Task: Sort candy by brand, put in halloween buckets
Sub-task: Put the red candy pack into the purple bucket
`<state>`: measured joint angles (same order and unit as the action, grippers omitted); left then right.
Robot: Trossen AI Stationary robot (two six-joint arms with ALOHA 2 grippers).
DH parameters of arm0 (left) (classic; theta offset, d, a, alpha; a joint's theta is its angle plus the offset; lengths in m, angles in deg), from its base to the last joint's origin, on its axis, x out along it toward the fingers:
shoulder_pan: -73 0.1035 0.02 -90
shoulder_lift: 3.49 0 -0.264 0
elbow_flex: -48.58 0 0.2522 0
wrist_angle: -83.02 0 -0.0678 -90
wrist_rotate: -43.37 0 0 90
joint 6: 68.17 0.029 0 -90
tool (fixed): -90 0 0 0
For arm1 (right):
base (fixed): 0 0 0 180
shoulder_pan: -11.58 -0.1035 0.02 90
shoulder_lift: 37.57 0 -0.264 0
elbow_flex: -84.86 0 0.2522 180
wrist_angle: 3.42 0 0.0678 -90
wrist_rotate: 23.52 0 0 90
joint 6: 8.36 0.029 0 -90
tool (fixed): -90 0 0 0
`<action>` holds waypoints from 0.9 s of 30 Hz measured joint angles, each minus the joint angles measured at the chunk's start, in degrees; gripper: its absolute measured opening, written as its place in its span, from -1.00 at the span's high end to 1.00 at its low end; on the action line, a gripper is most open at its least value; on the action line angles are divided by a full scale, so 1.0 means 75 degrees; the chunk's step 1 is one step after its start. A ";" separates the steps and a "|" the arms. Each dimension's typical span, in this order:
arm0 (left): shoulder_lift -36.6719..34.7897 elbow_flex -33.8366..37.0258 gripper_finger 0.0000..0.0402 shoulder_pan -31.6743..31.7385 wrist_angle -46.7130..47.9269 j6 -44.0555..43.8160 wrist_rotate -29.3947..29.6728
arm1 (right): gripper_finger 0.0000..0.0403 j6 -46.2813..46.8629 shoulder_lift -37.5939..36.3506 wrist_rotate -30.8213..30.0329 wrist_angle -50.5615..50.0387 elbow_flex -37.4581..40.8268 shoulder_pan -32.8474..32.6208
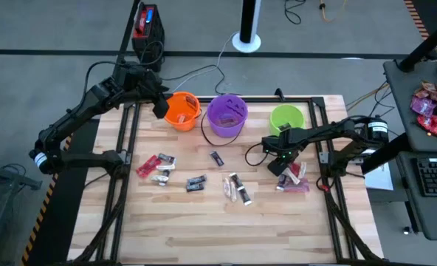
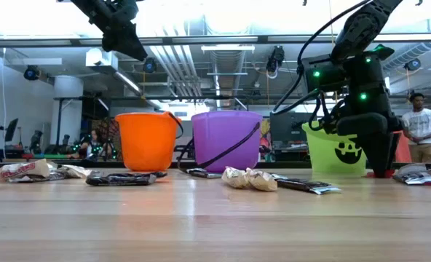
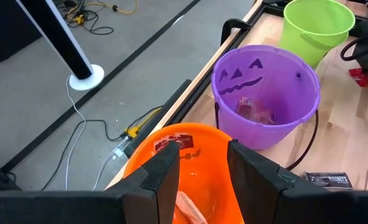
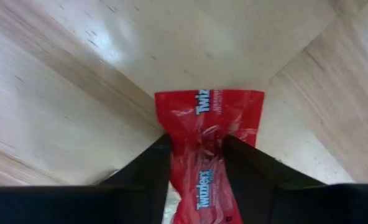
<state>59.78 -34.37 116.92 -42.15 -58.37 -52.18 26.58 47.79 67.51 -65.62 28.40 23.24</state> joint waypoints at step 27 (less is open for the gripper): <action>0.0056 0.0000 0.40 0.0000 -0.0059 0.0156 -0.0315 | 0.96 -0.2279 -0.1930 0.0091 0.4359 -0.2069 0.0622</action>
<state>60.19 -34.37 116.92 -42.59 -57.20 -54.53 9.49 33.32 68.20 -32.92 12.88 27.91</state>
